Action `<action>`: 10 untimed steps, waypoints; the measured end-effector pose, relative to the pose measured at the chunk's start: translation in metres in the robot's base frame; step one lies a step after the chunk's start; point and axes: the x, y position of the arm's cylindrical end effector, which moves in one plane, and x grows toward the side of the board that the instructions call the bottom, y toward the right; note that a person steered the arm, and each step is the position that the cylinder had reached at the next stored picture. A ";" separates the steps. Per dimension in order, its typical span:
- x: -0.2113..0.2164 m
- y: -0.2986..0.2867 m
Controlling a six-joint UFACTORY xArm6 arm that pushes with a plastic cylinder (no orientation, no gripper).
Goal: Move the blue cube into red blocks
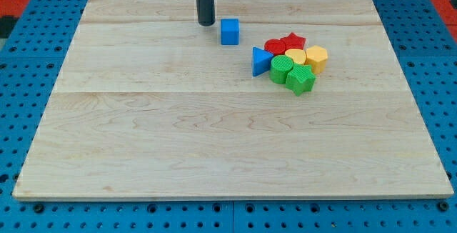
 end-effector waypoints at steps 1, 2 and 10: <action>0.020 0.012; 0.040 0.053; 0.075 0.219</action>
